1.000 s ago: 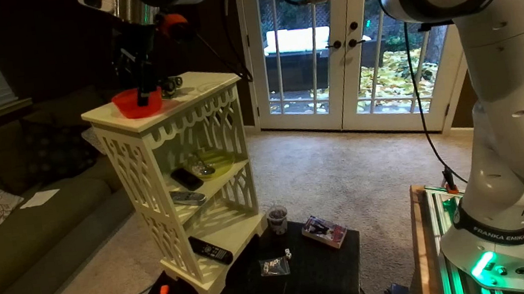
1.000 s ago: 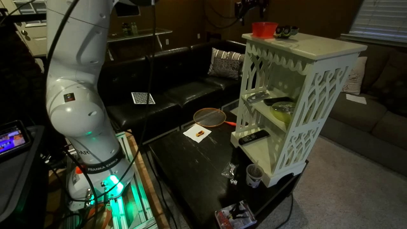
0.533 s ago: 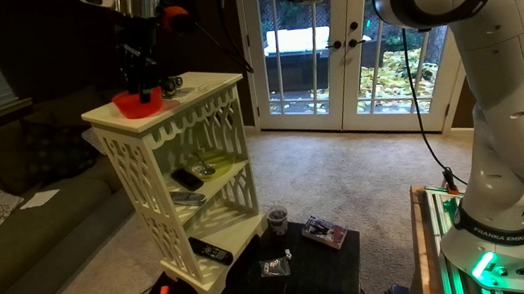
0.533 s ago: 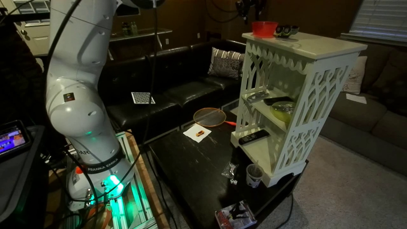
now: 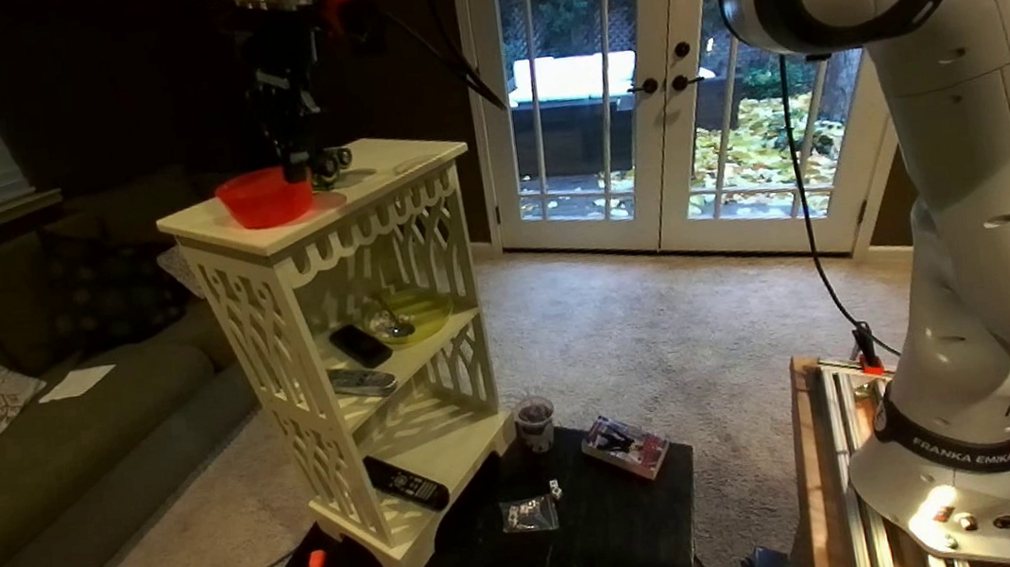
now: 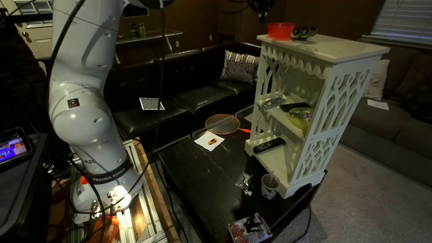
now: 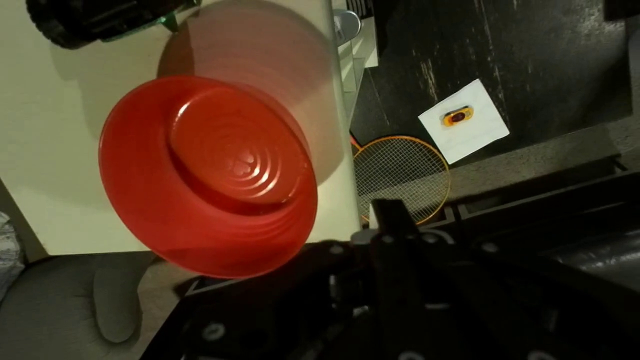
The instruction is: Put the red bowl on the table
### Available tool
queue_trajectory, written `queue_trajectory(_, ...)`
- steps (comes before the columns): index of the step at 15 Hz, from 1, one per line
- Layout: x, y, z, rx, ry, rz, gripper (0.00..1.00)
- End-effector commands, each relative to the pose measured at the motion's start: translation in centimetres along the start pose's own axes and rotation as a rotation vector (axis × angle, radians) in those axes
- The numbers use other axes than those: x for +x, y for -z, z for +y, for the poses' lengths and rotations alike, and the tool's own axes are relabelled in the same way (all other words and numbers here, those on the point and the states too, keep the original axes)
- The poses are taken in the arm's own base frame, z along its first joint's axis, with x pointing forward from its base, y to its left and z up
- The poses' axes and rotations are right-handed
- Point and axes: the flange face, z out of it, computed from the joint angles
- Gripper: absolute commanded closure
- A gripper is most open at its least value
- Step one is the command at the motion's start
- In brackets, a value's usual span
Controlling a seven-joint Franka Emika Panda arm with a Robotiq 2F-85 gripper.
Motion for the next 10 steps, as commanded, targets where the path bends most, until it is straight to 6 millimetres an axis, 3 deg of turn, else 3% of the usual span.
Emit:
queue_trajectory(1,0.3,1.7,0.3,-0.046,0.006,-0.006,0.74)
queue_trajectory(5,0.4,1.7,0.6,-0.103,0.014,-0.088,0.47)
queue_trajectory(10,1.7,-1.7,1.3,-0.113,0.027,-0.109,0.12)
